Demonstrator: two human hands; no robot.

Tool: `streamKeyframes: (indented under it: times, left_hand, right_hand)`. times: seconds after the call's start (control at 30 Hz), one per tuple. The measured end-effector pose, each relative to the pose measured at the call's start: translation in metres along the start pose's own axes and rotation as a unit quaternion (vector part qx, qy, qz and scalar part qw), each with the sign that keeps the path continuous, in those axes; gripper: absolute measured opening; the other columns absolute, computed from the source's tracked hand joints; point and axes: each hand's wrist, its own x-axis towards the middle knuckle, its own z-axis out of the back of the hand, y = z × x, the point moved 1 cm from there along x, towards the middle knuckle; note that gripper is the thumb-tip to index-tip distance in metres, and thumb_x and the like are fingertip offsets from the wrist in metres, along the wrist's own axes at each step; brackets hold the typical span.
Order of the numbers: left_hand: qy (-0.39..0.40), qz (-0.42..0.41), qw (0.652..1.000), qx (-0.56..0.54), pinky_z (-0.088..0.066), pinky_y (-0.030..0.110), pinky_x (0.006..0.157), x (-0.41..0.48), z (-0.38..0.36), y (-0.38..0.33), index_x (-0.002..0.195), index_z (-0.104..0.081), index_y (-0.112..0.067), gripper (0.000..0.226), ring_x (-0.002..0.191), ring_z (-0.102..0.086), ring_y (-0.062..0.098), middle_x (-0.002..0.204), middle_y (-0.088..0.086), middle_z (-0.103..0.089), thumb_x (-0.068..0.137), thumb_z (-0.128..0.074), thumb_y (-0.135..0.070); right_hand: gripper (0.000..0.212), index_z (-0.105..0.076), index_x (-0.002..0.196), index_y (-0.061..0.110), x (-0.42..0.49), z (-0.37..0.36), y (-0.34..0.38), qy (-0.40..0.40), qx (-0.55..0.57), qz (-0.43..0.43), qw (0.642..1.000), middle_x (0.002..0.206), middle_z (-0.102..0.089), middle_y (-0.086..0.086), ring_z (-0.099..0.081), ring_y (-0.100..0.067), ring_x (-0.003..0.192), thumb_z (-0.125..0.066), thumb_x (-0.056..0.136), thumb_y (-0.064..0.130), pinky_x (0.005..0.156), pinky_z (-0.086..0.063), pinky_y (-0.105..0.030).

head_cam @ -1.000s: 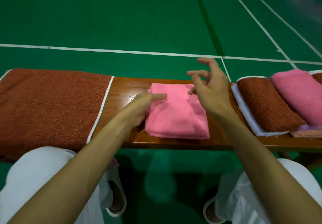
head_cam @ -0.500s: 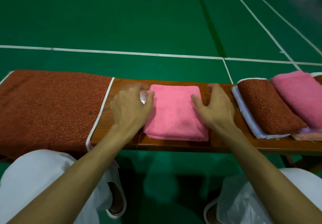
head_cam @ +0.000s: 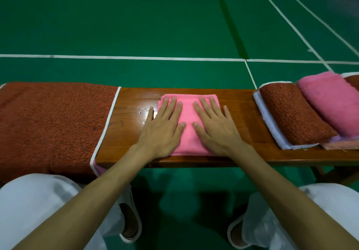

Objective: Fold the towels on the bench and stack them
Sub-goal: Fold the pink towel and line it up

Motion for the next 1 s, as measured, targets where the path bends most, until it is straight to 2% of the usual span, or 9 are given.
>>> streamKeyframes:
  times: [0.17, 0.3, 0.4, 0.5, 0.6, 0.7, 0.77, 0.87, 1.0]
  left_hand:
    - [0.004, 0.020, 0.999, -0.032, 0.013, 0.050, 0.123, -0.005, 0.006, 0.006, 0.164, 0.010, -0.021, 0.070, 0.155, 0.024, 0.018, 0.169, -0.003, 0.021, 0.104, -0.007, -0.055]
    - [-0.012, 0.005, 0.995, -0.095, 0.012, 0.050, 0.126, -0.011, 0.005, 0.009, 0.165, 0.003, -0.022, 0.076, 0.155, 0.024, 0.016, 0.170, -0.005, 0.016, 0.100, -0.009, -0.059]
    - [-0.068, -0.041, 0.991, -0.111, 0.011, 0.046, 0.126, -0.020, 0.006, 0.013, 0.165, -0.006, -0.026, 0.070, 0.156, 0.021, 0.011, 0.172, -0.008, 0.007, 0.105, -0.016, -0.059]
    - [-0.112, -0.114, 0.984, -0.079, -0.004, 0.048, 0.129, -0.032, 0.010, 0.015, 0.162, -0.028, -0.027, 0.064, 0.160, 0.001, 0.012, 0.172, -0.004, -0.015, 0.106, -0.028, -0.059]
    - [-0.118, -0.158, 0.977, -0.077, -0.039, 0.047, 0.114, -0.046, 0.011, 0.016, 0.144, -0.057, -0.025, 0.062, 0.145, -0.039, 0.016, 0.156, 0.000, -0.048, 0.099, -0.047, -0.067]
    - [-0.105, -0.168, 0.978, -0.066, -0.045, 0.039, 0.106, -0.059, 0.010, 0.019, 0.142, -0.058, -0.024, 0.075, 0.137, -0.046, 0.015, 0.151, -0.002, -0.049, 0.086, -0.064, -0.074]
    - [-0.098, -0.175, 0.977, -0.068, -0.048, 0.039, 0.103, -0.064, 0.010, 0.020, 0.142, -0.058, -0.024, 0.077, 0.135, -0.047, 0.016, 0.150, -0.003, -0.050, 0.079, -0.075, -0.066]
    - [-0.095, -0.192, 0.974, -0.080, -0.052, 0.038, 0.098, -0.071, 0.013, 0.020, 0.137, -0.062, -0.022, 0.070, 0.129, -0.052, 0.015, 0.144, -0.004, -0.055, 0.075, -0.084, -0.045]
    - [-0.122, -0.207, 0.962, -0.131, -0.055, 0.036, 0.090, -0.077, 0.021, 0.018, 0.118, -0.074, -0.022, 0.044, 0.114, -0.057, 0.011, 0.128, -0.011, -0.068, 0.074, -0.073, -0.023]
  right_hand:
    - [0.067, 0.008, 0.163, 0.030, -0.001, -0.001, -0.030, 0.002, 0.016, -0.049, 0.999, 0.170, 0.017, 0.005, 0.015, -0.026, 0.157, -0.007, 0.105, 0.059, 0.127, 0.001, -0.055]
    - [0.074, 0.001, 0.164, 0.028, -0.007, -0.001, -0.029, -0.029, 0.067, -0.029, 0.997, 0.171, 0.012, 0.007, 0.015, -0.021, 0.157, -0.002, 0.099, 0.062, 0.127, 0.002, -0.054]
    - [0.070, -0.013, 0.164, 0.025, -0.021, 0.009, -0.029, -0.093, 0.121, 0.020, 0.988, 0.172, -0.002, 0.008, 0.009, -0.013, 0.158, -0.013, 0.103, 0.060, 0.128, -0.004, -0.051]
    - [0.073, -0.033, 0.159, 0.016, -0.039, 0.015, -0.020, -0.140, 0.129, 0.108, 0.976, 0.168, -0.027, -0.002, -0.015, -0.019, 0.158, -0.038, 0.102, 0.061, 0.125, -0.022, -0.051]
    - [0.087, -0.048, 0.150, 0.013, -0.057, 0.011, -0.016, -0.124, 0.103, 0.146, 0.976, 0.157, -0.044, -0.005, -0.039, -0.022, 0.144, -0.063, 0.087, 0.071, 0.111, -0.041, -0.048]
    - [0.094, -0.047, 0.147, 0.018, -0.068, 0.005, -0.020, -0.097, 0.059, 0.142, 0.983, 0.152, -0.044, -0.002, -0.042, -0.022, 0.136, -0.076, 0.073, 0.067, 0.103, -0.046, -0.043]
    - [0.093, -0.049, 0.145, 0.019, -0.072, 0.004, -0.023, -0.094, 0.059, 0.139, 0.984, 0.149, -0.046, -0.002, -0.044, -0.023, 0.133, -0.082, 0.068, 0.059, 0.100, -0.048, -0.043]
    - [0.081, -0.057, 0.137, 0.018, -0.078, 0.005, -0.026, -0.103, 0.081, 0.151, 0.980, 0.141, -0.053, -0.001, -0.050, -0.023, 0.125, -0.085, 0.066, 0.045, 0.090, -0.052, -0.045]
    - [0.057, -0.070, 0.121, 0.017, -0.086, 0.014, -0.033, -0.103, 0.158, 0.168, 0.968, 0.126, -0.063, 0.005, -0.055, -0.017, 0.114, -0.079, 0.067, 0.028, 0.087, -0.054, -0.038]
